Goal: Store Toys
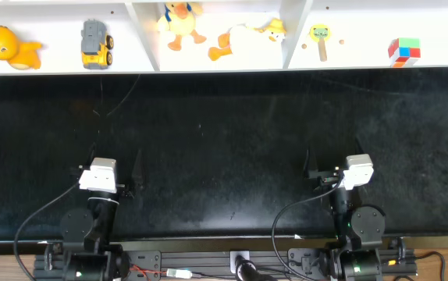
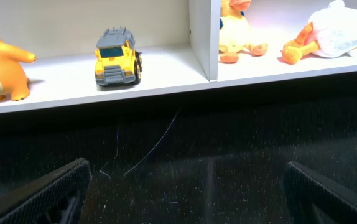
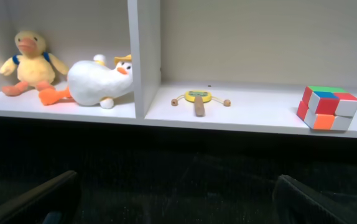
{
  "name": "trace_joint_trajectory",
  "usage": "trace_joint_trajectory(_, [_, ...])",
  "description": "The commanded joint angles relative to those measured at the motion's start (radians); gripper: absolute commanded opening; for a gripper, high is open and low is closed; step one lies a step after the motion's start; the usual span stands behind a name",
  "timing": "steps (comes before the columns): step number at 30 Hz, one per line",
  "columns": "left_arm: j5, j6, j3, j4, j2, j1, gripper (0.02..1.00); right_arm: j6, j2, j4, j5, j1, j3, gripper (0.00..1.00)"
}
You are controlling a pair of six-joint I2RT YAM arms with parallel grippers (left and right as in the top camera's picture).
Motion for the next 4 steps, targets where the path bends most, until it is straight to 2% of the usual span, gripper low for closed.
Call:
trace_joint_trajectory(1, [-0.012, 0.019, -0.007, 0.005, -0.01, -0.008, 0.998, -0.003, -0.008, 0.005, 0.007, -0.006, -0.013, 0.996])
trace_joint_trajectory(4, [-0.012, 0.019, -0.007, 0.005, -0.01, -0.008, 0.998, -0.003, -0.008, 0.005, 0.007, -0.006, -0.013, 0.998])
